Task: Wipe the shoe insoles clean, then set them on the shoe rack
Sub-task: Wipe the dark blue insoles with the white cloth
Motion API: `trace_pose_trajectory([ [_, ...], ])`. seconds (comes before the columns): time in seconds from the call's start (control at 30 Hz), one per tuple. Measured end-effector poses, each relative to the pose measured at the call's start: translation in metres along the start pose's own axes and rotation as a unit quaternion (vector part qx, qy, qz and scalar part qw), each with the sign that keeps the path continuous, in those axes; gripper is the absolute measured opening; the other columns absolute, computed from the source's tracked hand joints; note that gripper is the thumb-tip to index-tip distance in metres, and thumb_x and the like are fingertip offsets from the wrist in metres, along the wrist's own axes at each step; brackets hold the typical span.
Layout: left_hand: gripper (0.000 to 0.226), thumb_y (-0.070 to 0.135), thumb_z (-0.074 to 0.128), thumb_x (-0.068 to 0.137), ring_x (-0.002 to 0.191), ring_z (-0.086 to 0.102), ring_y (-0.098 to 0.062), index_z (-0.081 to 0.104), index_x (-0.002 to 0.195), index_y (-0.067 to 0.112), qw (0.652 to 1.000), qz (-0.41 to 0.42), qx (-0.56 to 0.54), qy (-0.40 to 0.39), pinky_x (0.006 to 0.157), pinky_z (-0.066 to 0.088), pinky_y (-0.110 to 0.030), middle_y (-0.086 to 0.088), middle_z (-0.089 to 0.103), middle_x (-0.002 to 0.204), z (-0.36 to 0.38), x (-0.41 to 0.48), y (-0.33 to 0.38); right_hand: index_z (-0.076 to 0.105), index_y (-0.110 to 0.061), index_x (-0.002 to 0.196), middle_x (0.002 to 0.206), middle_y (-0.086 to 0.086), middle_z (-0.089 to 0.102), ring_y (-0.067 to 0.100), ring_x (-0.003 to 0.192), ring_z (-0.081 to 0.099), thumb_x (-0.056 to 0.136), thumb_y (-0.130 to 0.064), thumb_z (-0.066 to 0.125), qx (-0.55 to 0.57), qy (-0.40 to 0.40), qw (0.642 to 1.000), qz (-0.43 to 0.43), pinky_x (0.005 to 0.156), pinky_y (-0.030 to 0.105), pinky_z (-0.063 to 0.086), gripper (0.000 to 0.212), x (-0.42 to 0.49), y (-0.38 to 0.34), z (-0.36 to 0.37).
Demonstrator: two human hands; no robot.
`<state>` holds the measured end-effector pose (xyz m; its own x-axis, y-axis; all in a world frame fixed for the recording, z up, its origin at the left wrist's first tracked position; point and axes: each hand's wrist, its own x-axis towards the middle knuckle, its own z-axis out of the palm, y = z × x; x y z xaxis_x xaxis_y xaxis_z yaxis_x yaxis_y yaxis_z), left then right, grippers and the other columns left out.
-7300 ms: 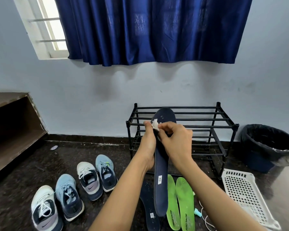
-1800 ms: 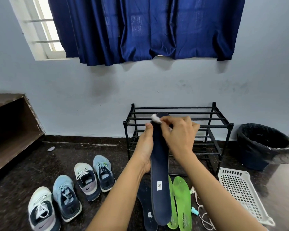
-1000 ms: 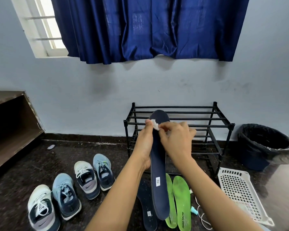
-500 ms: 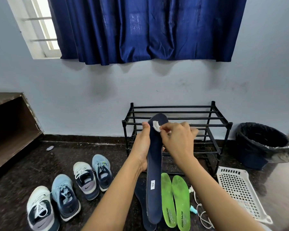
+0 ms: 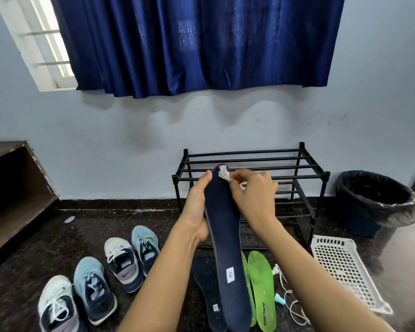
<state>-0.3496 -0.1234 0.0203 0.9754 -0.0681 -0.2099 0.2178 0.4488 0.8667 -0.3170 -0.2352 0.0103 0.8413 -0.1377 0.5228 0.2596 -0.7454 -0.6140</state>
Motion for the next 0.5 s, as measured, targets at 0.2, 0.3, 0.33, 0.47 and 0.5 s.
trace_pose_trajectory([
  [0.2, 0.058, 0.062, 0.041, 0.094, 0.063, 0.069, -0.019, 0.071, 0.088, 0.012, 1.0, -0.012, 0.004, 0.018, 0.053, 0.055, -0.024, -0.009, 0.071, 0.074, 0.007, 0.001, -0.003, 0.072, -0.028, 0.092, 0.084, -0.003, 0.071, 0.026, 0.087, 0.051, 0.082, -0.028, 0.059, -0.031, 0.045, 0.996, -0.07, 0.073, 0.038, 0.028, 0.016, -0.013, -0.012, 0.009],
  [0.3, 0.064, 0.064, 0.036, 0.095, 0.07, 0.07, -0.021, 0.072, 0.091, 0.012, 1.0, -0.026, 0.016, -0.001, 0.062, 0.055, -0.028, -0.011, 0.073, 0.079, 0.011, -0.001, -0.01, 0.071, -0.028, 0.097, 0.09, -0.003, 0.071, 0.026, 0.093, 0.05, 0.087, -0.029, 0.058, -0.012, 0.057, 0.998, 0.007, 0.08, 0.04, 0.03, 0.017, 0.003, -0.009, 0.003],
  [0.33, 0.064, 0.064, 0.035, 0.095, 0.071, 0.07, -0.021, 0.072, 0.092, 0.012, 0.999, -0.028, 0.019, -0.001, 0.064, 0.054, -0.029, -0.011, 0.073, 0.08, 0.011, 0.0, -0.011, 0.071, -0.028, 0.098, 0.091, -0.002, 0.071, 0.026, 0.094, 0.05, 0.087, -0.028, 0.058, 0.007, 0.053, 0.998, 0.018, 0.082, 0.04, 0.031, 0.017, 0.003, -0.009, 0.002],
  [0.47, 0.065, 0.066, 0.033, 0.095, 0.063, 0.07, -0.018, 0.071, 0.09, 0.013, 1.0, -0.018, 0.015, 0.011, 0.053, 0.055, -0.024, -0.008, 0.072, 0.073, 0.004, 0.001, -0.007, 0.071, -0.025, 0.097, 0.089, -0.001, 0.07, 0.026, 0.092, 0.05, 0.086, -0.024, 0.06, 0.065, 0.012, 0.998, -0.016, 0.08, 0.038, 0.032, 0.016, -0.017, -0.021, 0.007],
  [0.5, 0.065, 0.066, 0.033, 0.094, 0.063, 0.07, -0.019, 0.071, 0.09, 0.013, 1.0, -0.017, 0.014, 0.015, 0.052, 0.055, -0.024, -0.009, 0.071, 0.073, 0.003, 0.002, -0.006, 0.071, -0.026, 0.097, 0.089, -0.002, 0.07, 0.025, 0.092, 0.05, 0.086, -0.025, 0.06, 0.061, 0.006, 0.998, -0.028, 0.079, 0.038, 0.031, 0.016, -0.019, -0.021, 0.008],
])
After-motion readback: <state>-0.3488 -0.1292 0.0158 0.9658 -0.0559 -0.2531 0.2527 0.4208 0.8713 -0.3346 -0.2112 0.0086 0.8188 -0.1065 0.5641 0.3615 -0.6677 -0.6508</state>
